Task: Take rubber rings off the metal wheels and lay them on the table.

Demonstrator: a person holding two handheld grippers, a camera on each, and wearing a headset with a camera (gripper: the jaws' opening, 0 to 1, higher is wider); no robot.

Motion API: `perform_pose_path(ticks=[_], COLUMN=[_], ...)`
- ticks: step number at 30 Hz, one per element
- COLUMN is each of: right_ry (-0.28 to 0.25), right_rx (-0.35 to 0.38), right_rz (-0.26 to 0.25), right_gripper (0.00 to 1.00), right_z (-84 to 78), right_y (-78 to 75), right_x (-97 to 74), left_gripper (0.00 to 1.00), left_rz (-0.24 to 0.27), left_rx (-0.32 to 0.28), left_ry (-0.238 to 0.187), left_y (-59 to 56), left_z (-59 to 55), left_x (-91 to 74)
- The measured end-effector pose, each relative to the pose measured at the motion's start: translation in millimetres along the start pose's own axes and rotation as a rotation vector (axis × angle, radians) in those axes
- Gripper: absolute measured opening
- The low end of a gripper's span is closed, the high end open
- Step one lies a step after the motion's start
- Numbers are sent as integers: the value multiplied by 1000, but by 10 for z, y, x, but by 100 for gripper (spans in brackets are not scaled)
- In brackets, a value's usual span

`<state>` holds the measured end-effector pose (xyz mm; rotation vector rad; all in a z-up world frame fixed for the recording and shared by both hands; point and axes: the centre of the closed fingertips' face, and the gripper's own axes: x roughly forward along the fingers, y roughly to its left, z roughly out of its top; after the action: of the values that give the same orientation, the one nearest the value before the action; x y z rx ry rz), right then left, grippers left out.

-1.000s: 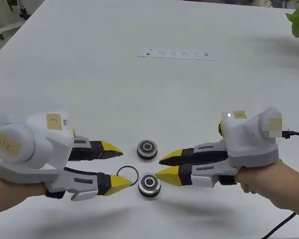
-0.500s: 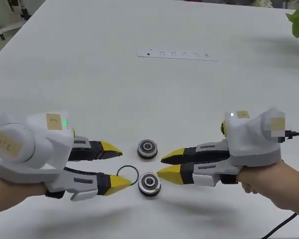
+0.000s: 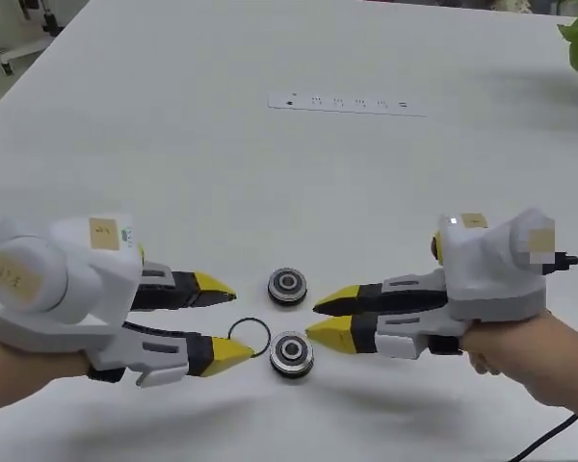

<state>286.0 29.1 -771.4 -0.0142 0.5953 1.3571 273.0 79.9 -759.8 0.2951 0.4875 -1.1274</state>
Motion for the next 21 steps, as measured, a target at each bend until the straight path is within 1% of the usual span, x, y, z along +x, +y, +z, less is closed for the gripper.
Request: perform_pose_path(ticks=[8,11,14,17,18,20,21], right_ry=[21,31,48,37,39,63,67], right_rx=[-6,-27,-50,-47,-57,-91,-97], right_rz=[5,10,9,2,2,5,2], right_gripper=[18,19,19,19,20,20,20], right_z=[-71,-74,-83,-71,-67,-89,-92], right_y=[-5,-9,-23,-30,-24,-15,-20], right_x=[-20,-31,-54,-67,-72,-83,-86], left_gripper=[37,37,36,36,36,36,36], left_rz=[-17,-29,-34,-40,-42,-43,-39], left_rx=[5,9,22,27,31,40,42], left_ry=[6,6,16,19,23,26,25], left_y=[-25,-37,-35,-65,-76,-80,-77], left_z=[8,18,10,10,7,12,32], left_x=[55,66,65,62,64,66,66])
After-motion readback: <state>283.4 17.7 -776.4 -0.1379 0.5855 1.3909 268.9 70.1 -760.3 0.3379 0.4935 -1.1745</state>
